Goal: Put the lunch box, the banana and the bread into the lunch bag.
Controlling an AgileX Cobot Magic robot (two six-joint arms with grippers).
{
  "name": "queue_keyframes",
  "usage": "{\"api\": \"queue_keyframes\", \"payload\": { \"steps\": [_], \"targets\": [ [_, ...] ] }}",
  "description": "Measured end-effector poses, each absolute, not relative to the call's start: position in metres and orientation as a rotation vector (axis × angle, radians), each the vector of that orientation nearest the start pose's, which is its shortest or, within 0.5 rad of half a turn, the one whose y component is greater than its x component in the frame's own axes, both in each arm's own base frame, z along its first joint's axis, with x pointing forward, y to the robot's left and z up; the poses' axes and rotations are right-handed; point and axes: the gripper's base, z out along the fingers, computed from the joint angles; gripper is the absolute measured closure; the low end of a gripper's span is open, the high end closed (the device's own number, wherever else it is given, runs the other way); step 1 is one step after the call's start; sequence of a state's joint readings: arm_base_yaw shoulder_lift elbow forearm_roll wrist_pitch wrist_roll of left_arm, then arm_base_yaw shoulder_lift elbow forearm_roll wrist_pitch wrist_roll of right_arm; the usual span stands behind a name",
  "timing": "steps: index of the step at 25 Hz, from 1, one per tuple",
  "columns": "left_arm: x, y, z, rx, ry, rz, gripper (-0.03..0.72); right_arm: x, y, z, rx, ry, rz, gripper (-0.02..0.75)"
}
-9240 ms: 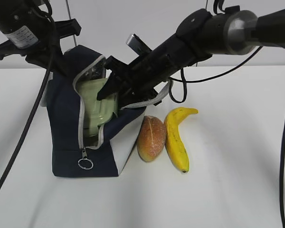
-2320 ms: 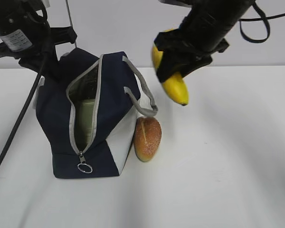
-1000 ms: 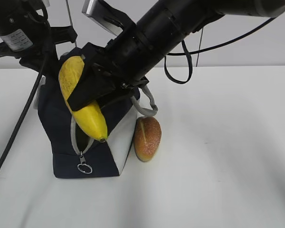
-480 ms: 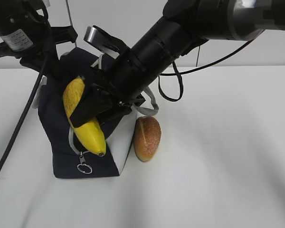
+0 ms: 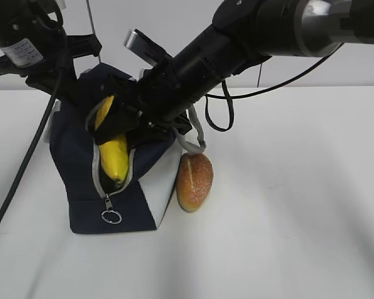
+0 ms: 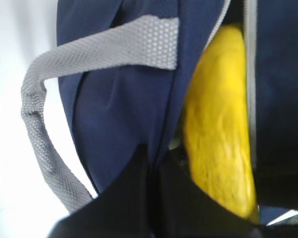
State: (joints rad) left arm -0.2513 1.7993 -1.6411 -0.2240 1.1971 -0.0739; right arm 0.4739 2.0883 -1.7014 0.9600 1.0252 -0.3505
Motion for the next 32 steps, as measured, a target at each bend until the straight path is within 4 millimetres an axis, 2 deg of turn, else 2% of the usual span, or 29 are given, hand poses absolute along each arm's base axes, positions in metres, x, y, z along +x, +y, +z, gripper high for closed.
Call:
{"api": "queue_keyframes", "payload": {
  "steps": [10,13,15,18,20,24,28,32],
  "targets": [
    [0.364,-0.113,0.309,0.182,2.850,-0.383,0.691,0.384,0.263,0.240,-0.276,2.623,1.257,0.418],
    [0.363,-0.113,0.309,0.183,2.854,-0.383,0.691,0.385,0.263,0.237,-0.258,2.634,1.259,0.368],
    [0.363,-0.113,0.309,0.183,2.855,-0.382,0.691,0.385,0.263,0.236,-0.256,2.634,1.257,0.297],
    [0.363,-0.113,0.308,0.184,2.858,-0.382,0.691,0.386,0.263,0.237,-0.262,2.632,1.261,0.210],
    [0.363,-0.113,0.308,0.184,2.860,-0.382,0.691,0.386,0.262,0.241,-0.280,2.637,1.275,0.180],
    [0.363,-0.113,0.308,0.184,2.860,-0.382,0.691,0.387,0.255,0.253,-0.371,2.647,1.296,0.170],
    [0.363,-0.113,0.308,0.185,2.861,-0.381,0.691,0.384,0.247,0.262,-0.510,2.719,1.228,0.180],
    [0.363,-0.113,0.308,0.185,2.861,-0.379,0.691,0.381,0.246,0.265,-0.532,2.759,1.215,0.183]
  ]
}}
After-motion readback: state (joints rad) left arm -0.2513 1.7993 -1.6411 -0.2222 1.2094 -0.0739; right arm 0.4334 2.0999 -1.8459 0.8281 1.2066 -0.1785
